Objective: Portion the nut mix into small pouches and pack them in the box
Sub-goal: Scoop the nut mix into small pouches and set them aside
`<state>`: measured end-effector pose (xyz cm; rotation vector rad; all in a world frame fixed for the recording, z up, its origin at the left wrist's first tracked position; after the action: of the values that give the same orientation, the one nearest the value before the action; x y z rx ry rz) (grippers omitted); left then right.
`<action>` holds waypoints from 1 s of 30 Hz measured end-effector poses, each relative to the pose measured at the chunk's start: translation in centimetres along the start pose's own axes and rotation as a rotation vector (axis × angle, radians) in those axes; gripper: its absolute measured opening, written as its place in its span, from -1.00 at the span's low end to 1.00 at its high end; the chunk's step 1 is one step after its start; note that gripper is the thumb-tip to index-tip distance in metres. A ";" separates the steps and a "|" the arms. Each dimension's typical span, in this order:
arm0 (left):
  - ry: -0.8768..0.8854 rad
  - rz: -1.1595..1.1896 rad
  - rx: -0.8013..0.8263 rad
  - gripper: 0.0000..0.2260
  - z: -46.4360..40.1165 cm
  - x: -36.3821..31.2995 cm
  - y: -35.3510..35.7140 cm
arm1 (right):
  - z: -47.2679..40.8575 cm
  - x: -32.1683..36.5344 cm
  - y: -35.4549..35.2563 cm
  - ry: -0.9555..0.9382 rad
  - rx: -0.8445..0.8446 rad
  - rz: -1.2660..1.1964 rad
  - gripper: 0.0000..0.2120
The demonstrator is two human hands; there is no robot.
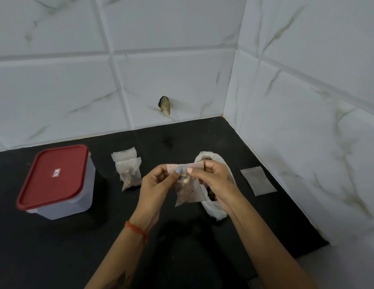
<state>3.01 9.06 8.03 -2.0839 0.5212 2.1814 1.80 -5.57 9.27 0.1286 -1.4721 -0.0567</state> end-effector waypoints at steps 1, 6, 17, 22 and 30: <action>-0.008 -0.003 0.004 -0.81 0.1 0.0 -0.1 | 0.0 0.0 0.1 0.000 -0.001 -0.024 -0.88; -0.012 -0.021 -0.006 -0.87 0.3 -0.4 -0.7 | 0.4 0.1 0.8 0.013 0.032 -0.058 -0.90; 0.034 -0.029 -0.056 -0.94 0.8 -1.2 -1.0 | 0.4 0.8 2.1 -0.013 0.052 0.011 -0.86; 0.057 -0.042 -0.075 -0.93 1.0 -1.5 -1.3 | 0.4 0.8 2.2 -0.009 0.096 0.021 -0.94; 0.025 0.007 -0.122 -0.92 1.5 -0.9 -1.4 | 0.2 0.4 2.7 -0.023 0.075 0.001 -0.88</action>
<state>2.10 10.99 8.63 -2.1742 0.4069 2.2475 1.51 -2.91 9.99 0.1892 -1.4978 -0.0024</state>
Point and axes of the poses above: each hand's wrist, its own z-axis away from the middle knuckle, its own y-axis out of the palm, x = y × z, the point moved 5 cm from there along -z, towards the middle knuckle, and after that the axes turned 7 degrees about x, right-handed, at the moved point
